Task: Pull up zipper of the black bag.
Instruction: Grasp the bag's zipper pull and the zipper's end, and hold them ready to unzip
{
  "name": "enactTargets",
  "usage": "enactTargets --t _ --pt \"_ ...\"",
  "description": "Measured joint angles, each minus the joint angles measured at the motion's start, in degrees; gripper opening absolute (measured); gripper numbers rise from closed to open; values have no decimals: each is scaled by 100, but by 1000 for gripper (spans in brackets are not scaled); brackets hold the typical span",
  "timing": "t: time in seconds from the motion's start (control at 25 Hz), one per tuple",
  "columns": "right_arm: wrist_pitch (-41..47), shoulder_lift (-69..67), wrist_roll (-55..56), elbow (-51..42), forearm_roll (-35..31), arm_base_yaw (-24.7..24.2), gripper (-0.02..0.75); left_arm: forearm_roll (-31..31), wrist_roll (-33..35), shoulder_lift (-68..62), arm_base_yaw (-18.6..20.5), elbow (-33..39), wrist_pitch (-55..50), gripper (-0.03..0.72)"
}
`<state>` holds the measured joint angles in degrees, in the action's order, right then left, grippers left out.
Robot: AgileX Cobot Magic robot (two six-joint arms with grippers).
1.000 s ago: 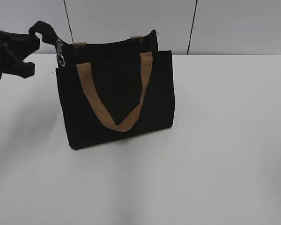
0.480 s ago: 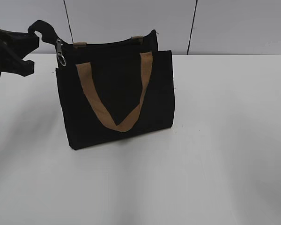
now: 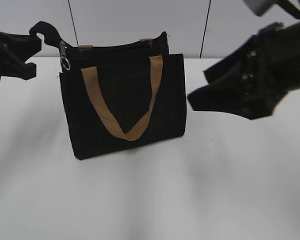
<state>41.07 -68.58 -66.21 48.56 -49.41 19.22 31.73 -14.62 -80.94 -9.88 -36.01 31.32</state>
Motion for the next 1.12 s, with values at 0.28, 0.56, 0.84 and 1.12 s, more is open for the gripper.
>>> enactTargets --t 0.28,0.56,0.84,1.12 --pt "-270 -1828 -688 1552 -421 976 482 0 -138 0 0 0 0 13" --pt "-313 -3291 -719 3089 -480 1413 480 -218 -258 0 0 0 0 13" --pt "-327 -4123 -719 3948 -1229 1452 389 -356 -803 0 0 0 0 13" --pt "-327 -4503 -719 4099 -1541 1452 357 -363 -1375 0 0 0 13 13"
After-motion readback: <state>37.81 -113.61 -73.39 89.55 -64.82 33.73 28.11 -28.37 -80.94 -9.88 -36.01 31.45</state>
